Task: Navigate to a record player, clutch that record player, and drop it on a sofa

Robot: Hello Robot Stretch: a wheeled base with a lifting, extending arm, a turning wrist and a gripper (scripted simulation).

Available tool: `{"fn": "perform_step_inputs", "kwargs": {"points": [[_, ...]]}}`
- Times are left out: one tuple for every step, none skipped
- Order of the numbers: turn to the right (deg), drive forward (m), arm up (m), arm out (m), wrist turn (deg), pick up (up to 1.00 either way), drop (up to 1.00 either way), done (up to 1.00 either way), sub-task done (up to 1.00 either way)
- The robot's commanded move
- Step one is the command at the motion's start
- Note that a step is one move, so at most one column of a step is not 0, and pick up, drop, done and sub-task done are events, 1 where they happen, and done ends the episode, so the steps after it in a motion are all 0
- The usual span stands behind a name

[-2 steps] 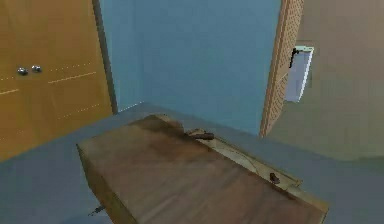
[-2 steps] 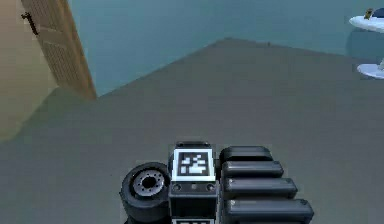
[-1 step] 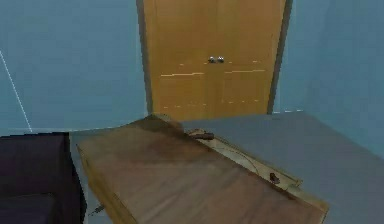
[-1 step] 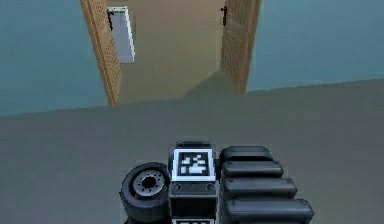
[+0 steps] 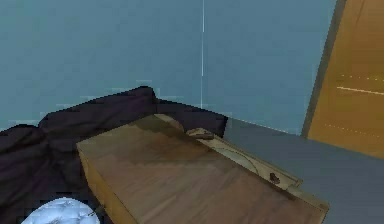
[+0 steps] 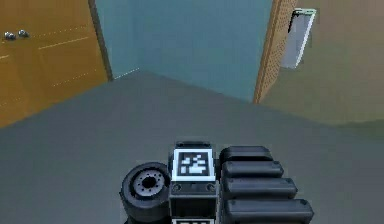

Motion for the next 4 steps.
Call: {"fn": "perform_step_inputs", "kwargs": {"points": [[-3.0,0.0,0.0,0.0,0.0,0.0,0.0,0.0,0.0],[0.0,0.5,0.0,0.0,0.0,0.0,0.0,0.0,0.0],[45.0,0.0,0.0,0.0,0.0,0.0,0.0,0.0,0.0],[42.0,0.0,0.0,0.0,0.0,0.0,0.0,0.0,0.0]]}}
